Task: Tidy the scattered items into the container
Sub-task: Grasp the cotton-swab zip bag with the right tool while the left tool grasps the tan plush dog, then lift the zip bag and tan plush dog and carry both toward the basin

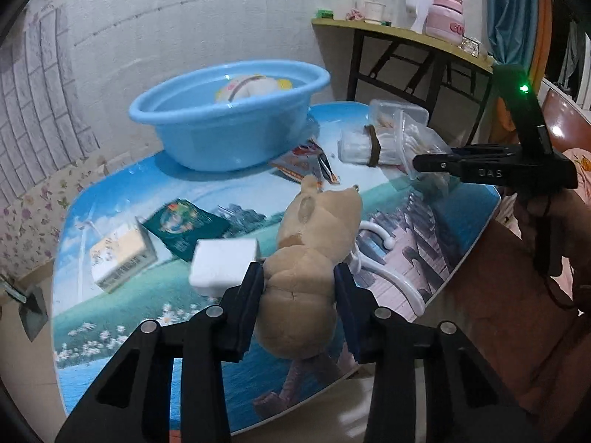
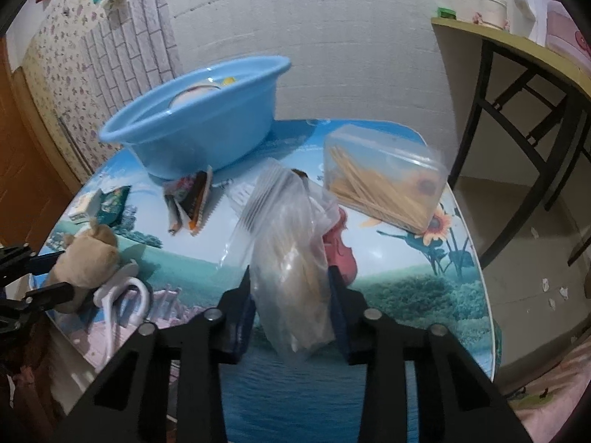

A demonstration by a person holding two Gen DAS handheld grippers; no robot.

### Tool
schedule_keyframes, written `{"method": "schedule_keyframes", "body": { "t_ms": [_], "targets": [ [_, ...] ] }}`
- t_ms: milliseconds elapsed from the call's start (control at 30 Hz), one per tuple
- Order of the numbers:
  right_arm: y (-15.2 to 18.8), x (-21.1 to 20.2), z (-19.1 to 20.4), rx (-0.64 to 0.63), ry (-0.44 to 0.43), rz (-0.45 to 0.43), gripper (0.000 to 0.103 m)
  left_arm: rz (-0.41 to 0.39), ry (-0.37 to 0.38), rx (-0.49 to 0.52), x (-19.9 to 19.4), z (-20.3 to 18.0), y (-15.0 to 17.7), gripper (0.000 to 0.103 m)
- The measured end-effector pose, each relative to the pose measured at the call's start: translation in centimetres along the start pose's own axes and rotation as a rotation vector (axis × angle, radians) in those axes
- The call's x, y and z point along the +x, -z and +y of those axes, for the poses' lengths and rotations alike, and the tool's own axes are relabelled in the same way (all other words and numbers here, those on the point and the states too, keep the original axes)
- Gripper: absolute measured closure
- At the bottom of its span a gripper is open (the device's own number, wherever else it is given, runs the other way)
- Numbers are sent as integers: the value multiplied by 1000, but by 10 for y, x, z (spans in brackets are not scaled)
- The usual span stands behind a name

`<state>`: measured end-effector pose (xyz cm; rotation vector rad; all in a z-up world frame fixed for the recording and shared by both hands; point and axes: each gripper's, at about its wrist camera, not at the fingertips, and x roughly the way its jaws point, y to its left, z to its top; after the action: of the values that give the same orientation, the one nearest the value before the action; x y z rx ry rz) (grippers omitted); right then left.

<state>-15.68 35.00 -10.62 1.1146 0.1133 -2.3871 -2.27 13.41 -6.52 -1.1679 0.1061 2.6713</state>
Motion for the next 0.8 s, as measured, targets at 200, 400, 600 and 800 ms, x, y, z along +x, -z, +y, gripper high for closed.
{"method": "schedule_keyframes", "body": {
  "t_ms": [200, 400, 600, 800],
  "targets": [
    [-8, -22, 7, -18, -60, -82, 74, -83, -32, -66, -29, 16, -10, 65],
    [-16, -34, 9, -24, -77, -111, 74, -91, -147, -115, -32, 35, -18, 65],
    [-15, -28, 12, -27, -93, -94, 74, -64, -179, -155, -22, 43, -13, 64],
    [-8, -20, 25, -60, -121, -67, 74, -54, -205, -116, -7, 34, -16, 64]
  ]
}}
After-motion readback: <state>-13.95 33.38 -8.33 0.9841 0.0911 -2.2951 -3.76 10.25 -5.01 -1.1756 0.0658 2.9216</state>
